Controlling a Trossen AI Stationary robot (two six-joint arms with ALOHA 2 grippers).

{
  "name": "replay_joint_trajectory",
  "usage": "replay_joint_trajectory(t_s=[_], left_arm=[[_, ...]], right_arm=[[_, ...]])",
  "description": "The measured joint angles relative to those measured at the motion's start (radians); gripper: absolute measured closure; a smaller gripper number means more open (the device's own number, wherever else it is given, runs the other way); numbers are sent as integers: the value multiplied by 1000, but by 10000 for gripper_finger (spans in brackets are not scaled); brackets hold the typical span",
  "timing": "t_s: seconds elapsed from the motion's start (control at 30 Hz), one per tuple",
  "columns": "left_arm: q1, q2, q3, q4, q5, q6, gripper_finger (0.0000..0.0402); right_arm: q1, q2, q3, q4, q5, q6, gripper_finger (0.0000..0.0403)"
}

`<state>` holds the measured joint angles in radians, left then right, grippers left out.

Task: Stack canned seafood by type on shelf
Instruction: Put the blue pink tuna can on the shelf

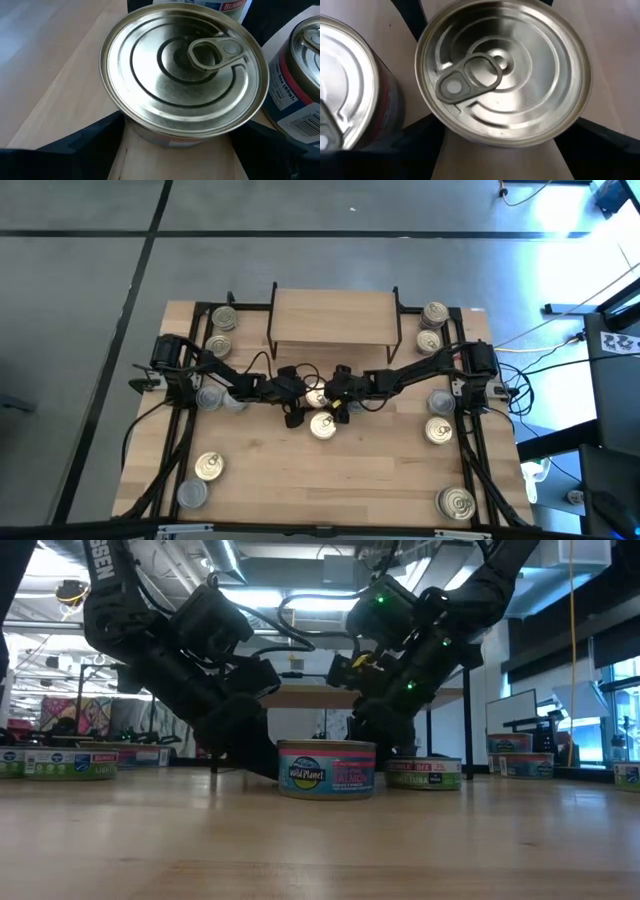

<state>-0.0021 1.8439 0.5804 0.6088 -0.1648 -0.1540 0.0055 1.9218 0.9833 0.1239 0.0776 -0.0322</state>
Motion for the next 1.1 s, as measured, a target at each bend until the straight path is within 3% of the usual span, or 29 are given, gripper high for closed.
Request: replay_joint_trajectory(t_s=[0.43, 1.1], left_arm=[[-1, -2, -2, 17, -5, 11, 55], [-6, -70, 5, -102, -21, 11, 55]], right_arm=[[0, 28, 0, 40, -10, -2, 56], [2, -25, 5, 38, 29, -58, 56]])
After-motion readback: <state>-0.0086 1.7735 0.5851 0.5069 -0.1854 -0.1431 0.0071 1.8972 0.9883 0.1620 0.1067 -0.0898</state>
